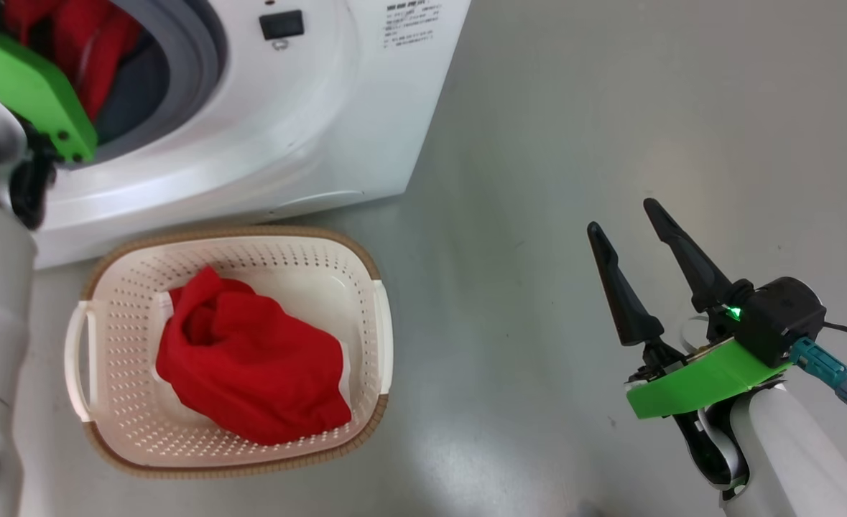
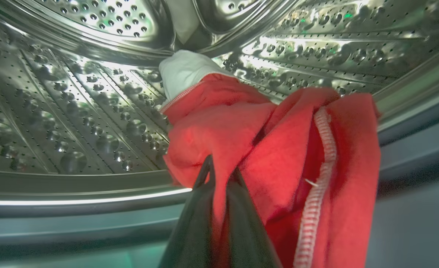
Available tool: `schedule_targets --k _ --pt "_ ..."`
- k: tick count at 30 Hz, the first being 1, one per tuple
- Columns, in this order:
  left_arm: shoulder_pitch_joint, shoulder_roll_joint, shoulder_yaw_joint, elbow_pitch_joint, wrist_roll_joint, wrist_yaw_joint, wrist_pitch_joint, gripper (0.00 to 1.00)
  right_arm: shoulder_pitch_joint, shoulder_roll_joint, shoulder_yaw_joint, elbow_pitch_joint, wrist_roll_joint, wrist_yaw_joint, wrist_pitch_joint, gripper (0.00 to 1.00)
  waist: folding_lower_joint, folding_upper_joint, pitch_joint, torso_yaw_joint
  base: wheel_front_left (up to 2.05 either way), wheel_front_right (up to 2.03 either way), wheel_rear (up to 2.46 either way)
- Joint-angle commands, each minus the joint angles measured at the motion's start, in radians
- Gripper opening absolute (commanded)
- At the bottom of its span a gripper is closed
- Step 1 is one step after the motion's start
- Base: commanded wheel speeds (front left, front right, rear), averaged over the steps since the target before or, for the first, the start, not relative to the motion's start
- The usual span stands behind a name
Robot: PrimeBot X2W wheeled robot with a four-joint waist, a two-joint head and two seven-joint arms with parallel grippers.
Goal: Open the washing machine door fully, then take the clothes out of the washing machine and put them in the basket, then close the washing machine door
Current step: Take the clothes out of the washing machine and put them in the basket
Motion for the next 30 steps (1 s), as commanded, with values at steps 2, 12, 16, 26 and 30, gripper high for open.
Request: schedule_targets --k 2,12,16,26,30 --pt "0.035 0.037 0.012 -0.023 -0.003 0.0 -0.075 0.0 0.008 -0.002 0.012 -0.014 0.007 0.003 -0.006 1.0 0.0 0.0 -0.029 0.009 0.0 0.0 0.0" --pt "0.129 -0.001 0.035 -0.047 -0.053 -0.005 -0.238 0.0 0.03 -0.01 -0.003 -0.01 0.006 0.003 -0.006 1.0 0.0 0.0 -0.098 0.039 0.0 0.0 0.0" --pt "0.175 0.009 0.041 -0.098 -0.065 -0.006 -0.267 0.0 0.043 -0.01 -0.003 -0.007 0.007 0.003 -0.006 1.0 0.0 0.0 -0.13 0.055 0.0 0.0 0.0" --pt "0.426 0.019 0.179 -0.478 -0.05 0.028 -0.275 0.0 0.067 0.011 -0.014 0.009 0.009 0.003 -0.006 1.0 0.0 0.0 -0.223 0.08 0.0 0.0 0.0" --pt "0.585 -0.01 0.237 -0.677 0.003 0.039 -0.275 0.0 0.087 0.019 -0.02 0.019 0.01 0.003 -0.006 1.0 0.0 0.0 -0.277 0.09 0.0 0.0 0.0"
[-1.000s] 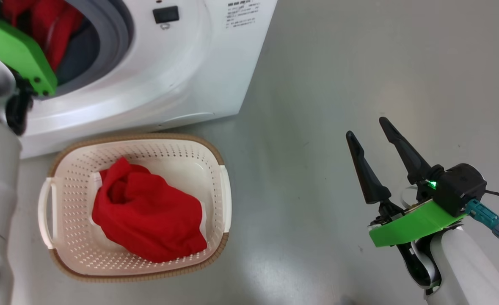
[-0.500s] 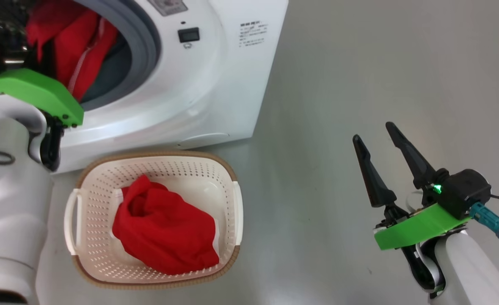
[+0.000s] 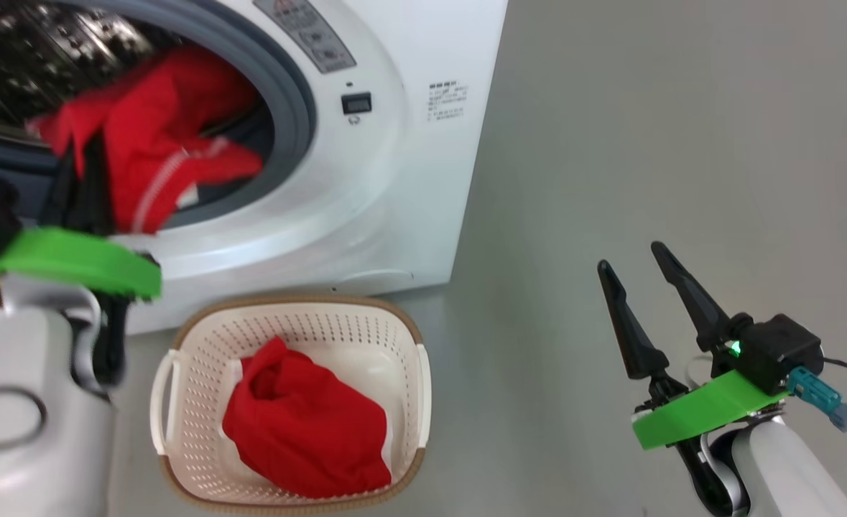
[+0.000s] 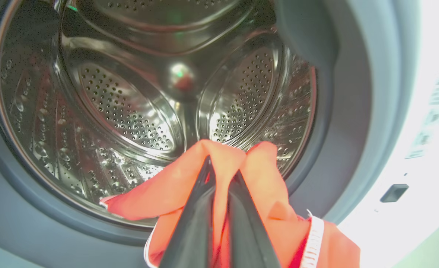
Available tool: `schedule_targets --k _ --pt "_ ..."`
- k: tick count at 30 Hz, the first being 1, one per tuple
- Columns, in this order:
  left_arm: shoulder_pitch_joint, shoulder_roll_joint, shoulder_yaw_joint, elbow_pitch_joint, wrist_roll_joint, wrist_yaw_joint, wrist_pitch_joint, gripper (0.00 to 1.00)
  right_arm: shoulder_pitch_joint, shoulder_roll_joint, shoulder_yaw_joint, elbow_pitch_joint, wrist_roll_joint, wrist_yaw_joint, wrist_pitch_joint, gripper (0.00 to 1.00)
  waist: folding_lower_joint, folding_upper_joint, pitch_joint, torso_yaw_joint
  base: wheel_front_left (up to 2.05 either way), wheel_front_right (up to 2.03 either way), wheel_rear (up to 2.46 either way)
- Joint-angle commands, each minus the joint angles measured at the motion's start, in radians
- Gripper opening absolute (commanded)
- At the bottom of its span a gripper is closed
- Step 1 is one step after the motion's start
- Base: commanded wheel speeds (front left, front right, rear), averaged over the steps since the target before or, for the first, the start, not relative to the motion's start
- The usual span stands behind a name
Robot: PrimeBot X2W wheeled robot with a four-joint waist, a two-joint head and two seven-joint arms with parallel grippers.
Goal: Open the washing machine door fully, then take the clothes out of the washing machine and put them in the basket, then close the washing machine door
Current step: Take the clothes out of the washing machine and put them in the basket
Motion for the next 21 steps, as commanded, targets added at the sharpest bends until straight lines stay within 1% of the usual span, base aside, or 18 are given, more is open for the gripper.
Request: schedule_targets --k 1,10,15,21 --pt "0.031 0.03 0.041 -0.065 0.017 0.007 -0.012 0.0 0.017 0.002 0.012 -0.019 0.008 0.003 -0.006 1.0 0.0 0.0 -0.045 0.013 0.0 0.0 0.0" --pt "0.257 -0.018 0.099 -0.311 0.093 0.027 -0.012 0.0 0.066 0.012 -0.003 -0.014 0.013 0.003 -0.006 1.0 0.0 0.0 -0.129 0.022 0.0 0.0 0.0" --pt "0.358 -0.043 0.113 -0.405 0.094 0.034 -0.012 0.0 0.091 0.015 -0.015 -0.015 0.014 0.003 -0.006 1.0 0.0 0.0 -0.161 0.027 0.0 0.0 0.0" --pt "0.466 -0.065 0.101 -0.527 0.101 0.052 -0.005 0.0 0.118 0.017 -0.027 -0.017 0.014 0.003 -0.006 1.0 0.0 0.0 -0.187 0.039 0.0 0.0 0.0"
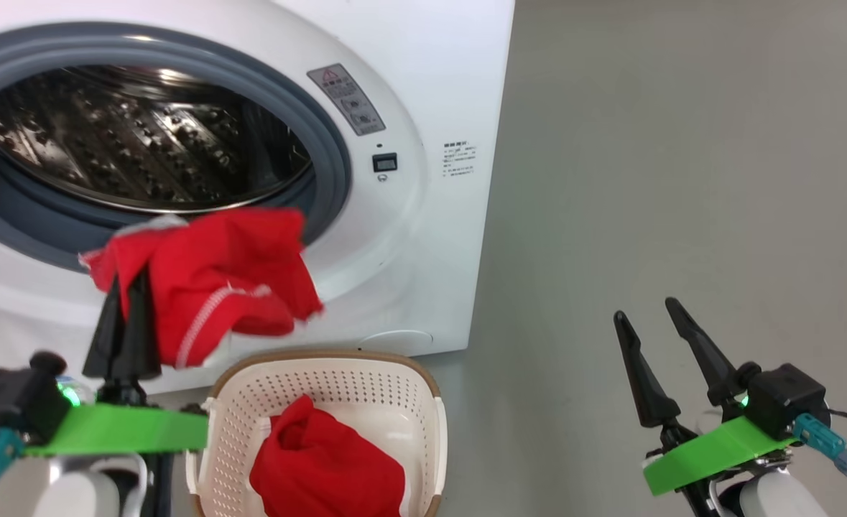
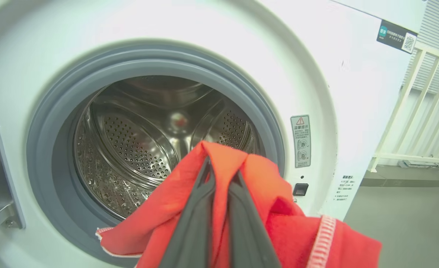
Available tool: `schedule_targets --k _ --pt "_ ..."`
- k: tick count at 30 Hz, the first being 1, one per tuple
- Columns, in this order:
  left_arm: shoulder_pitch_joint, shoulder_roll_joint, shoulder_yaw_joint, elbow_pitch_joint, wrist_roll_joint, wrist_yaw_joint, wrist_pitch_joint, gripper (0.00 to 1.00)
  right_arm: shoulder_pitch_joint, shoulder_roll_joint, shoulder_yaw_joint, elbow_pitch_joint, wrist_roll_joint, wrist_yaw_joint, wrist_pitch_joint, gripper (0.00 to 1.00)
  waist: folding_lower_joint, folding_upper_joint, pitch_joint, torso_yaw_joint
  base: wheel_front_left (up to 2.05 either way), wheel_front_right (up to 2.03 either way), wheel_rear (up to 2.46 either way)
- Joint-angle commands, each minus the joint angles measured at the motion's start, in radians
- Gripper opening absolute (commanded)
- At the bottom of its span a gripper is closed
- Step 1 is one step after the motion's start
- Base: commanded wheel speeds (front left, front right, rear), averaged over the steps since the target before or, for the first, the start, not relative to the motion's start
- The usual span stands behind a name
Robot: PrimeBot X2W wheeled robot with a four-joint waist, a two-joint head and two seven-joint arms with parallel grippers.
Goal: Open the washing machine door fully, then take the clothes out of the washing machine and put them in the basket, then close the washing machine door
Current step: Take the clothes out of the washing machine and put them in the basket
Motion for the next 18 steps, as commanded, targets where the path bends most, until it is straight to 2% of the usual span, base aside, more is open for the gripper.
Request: schedule_targets --k 1,10,18 --pt "0.014 0.016 0.028 -0.057 0.008 0.011 0.001 0.0 0.002 -0.004 0.017 -0.023 0.007 0.003 -0.006 1.0 0.0 0.0 -0.012 0.008 0.0 0.0 0.0" --pt "0.104 -0.01 -0.027 -0.107 0.016 0.027 0.047 0.0 0.002 -0.005 0.015 -0.033 0.003 0.003 -0.006 1.0 0.0 0.0 0.007 0.019 0.0 0.0 0.0" --pt "0.095 -0.033 -0.055 0.062 -0.032 0.009 0.043 0.0 -0.02 -0.005 0.022 -0.042 0.001 0.003 -0.006 1.0 0.0 0.0 0.072 0.02 0.0 0.0 0.0"
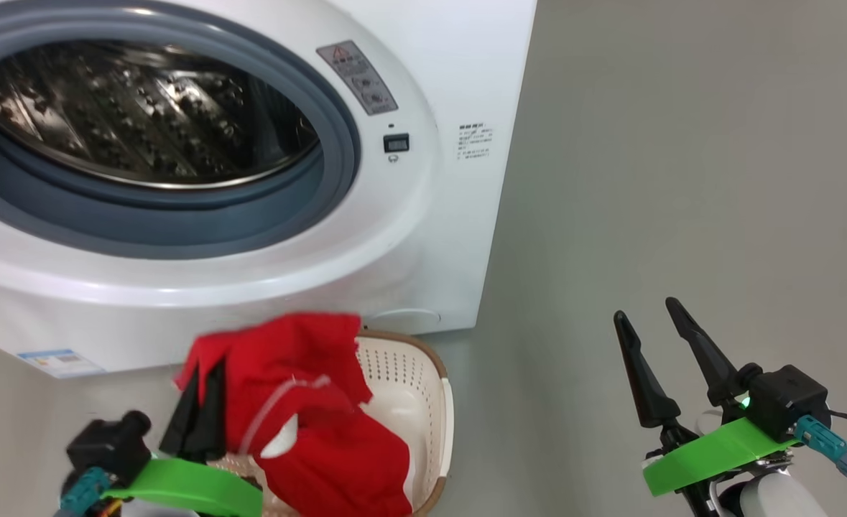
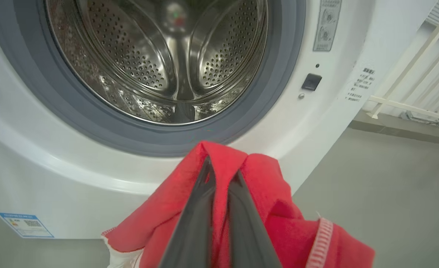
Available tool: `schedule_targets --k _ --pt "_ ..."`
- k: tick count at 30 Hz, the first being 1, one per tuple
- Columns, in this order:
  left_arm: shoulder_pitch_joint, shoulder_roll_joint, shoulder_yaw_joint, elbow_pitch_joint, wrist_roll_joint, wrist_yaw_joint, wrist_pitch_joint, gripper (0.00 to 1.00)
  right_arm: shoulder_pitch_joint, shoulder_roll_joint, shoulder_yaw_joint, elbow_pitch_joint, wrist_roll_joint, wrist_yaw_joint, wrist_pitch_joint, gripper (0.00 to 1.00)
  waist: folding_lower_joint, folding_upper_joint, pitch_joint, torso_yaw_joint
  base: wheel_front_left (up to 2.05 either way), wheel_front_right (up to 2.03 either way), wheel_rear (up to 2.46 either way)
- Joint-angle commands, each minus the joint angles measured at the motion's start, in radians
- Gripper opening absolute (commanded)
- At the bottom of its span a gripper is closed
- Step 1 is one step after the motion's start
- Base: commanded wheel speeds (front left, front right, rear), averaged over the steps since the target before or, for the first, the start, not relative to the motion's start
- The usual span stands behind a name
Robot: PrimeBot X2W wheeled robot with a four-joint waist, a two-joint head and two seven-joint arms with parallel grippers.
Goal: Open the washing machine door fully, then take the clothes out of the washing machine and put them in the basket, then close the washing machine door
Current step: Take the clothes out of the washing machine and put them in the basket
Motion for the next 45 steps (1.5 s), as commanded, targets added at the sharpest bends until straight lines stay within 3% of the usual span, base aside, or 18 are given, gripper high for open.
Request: schedule_targets --k 1,23,34,36,37,38,45 --pt "-0.035 0.007 0.031 0.024 -0.011 -0.01 -0.007 0.0 -0.034 -0.007 0.027 -0.028 0.001 0.003 -0.006 1.0 0.0 0.0 0.032 -0.001 0.0 0.0 0.0" --pt "-0.407 -0.002 -0.02 0.774 -0.067 -0.075 -0.024 0.0 -0.148 -0.011 0.051 -0.043 -0.003 0.003 -0.006 1.0 0.0 0.0 0.258 -0.055 0.0 0.0 0.0" --pt "-0.502 0.005 -0.067 0.999 -0.056 -0.09 -0.034 0.0 -0.179 0.001 0.064 -0.042 -0.003 0.003 -0.006 1.0 0.0 0.0 0.314 -0.076 0.0 0.0 0.0" --pt "-0.511 0.003 -0.063 1.022 -0.07 -0.092 -0.034 0.42 -0.185 0.003 0.068 -0.04 -0.001 0.003 -0.006 1.0 0.0 0.0 0.319 -0.081 0.0 0.0 0.0" --pt "-0.515 0.003 -0.064 1.028 -0.074 -0.093 -0.036 0.75 -0.187 0.004 0.071 -0.04 0.0 0.003 -0.006 1.0 0.0 0.0 0.321 -0.083 0.0 0.0 0.0" --pt "-0.519 0.005 -0.067 1.033 -0.073 -0.094 -0.039 1.0 -0.189 0.004 0.073 -0.04 0.002 0.003 -0.006 1.0 0.0 0.0 0.323 -0.085 0.0 0.0 0.0" --pt "-0.535 0.011 -0.059 1.038 -0.094 -0.097 -0.057 1.0 -0.187 0.004 0.069 -0.032 0.006 0.003 -0.006 1.0 0.0 0.0 0.302 -0.081 0.0 0.0 0.0"
